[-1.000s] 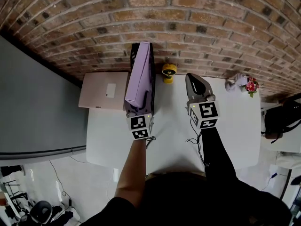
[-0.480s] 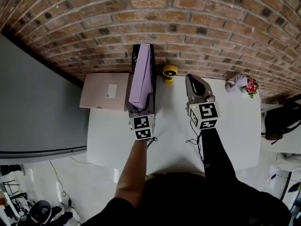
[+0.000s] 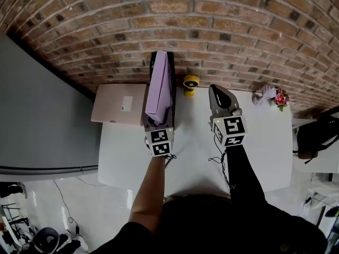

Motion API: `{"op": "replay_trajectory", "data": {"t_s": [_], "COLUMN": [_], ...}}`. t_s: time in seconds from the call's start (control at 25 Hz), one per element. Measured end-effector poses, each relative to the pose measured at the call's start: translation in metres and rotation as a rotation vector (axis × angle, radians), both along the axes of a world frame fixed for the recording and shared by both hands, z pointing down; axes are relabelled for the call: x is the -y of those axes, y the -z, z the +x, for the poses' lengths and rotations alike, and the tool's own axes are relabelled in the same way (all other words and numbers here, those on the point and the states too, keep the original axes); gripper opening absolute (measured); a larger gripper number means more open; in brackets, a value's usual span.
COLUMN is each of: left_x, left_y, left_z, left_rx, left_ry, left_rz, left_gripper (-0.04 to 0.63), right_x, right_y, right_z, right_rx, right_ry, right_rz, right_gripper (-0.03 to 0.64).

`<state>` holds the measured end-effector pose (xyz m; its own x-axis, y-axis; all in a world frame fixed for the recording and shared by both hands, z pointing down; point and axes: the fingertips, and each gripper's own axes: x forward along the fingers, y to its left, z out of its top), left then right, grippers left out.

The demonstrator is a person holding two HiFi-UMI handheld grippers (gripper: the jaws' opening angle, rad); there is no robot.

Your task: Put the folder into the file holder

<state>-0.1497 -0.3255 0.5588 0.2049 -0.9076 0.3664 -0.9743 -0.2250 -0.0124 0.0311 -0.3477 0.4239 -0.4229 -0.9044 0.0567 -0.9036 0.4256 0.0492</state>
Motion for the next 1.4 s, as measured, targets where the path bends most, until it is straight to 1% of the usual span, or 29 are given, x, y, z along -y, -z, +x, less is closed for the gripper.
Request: {"op": "replay_trajectory", "data": {"t_s": [0.44, 0.96, 1.4], "left_x": [-0.02, -0.037, -0.062], "left_y": [0.006, 0.023, 0.035], "left_z": [-0.019, -0.019, -0.029], "left_rx": [0.014, 0.006, -0.01], "left_ry": [0.022, -0.025, -0.092], "left_rz": [-0.018, 0.017, 0.043], "left_gripper": [0.242, 0.242, 0.242], "right_x": [-0.022, -0.049, -0.082], "right_y": [0.012, 0.023, 0.023], "right_z": [-0.011, -0.023, -0.033], "right_rx": [-0.003, -0.019, -0.035], "right_ry": [0.018, 0.015, -0.03], "right_rz": [0.019, 0.037, 0.04], "right_gripper": [0.0, 0.0, -0.002]}}
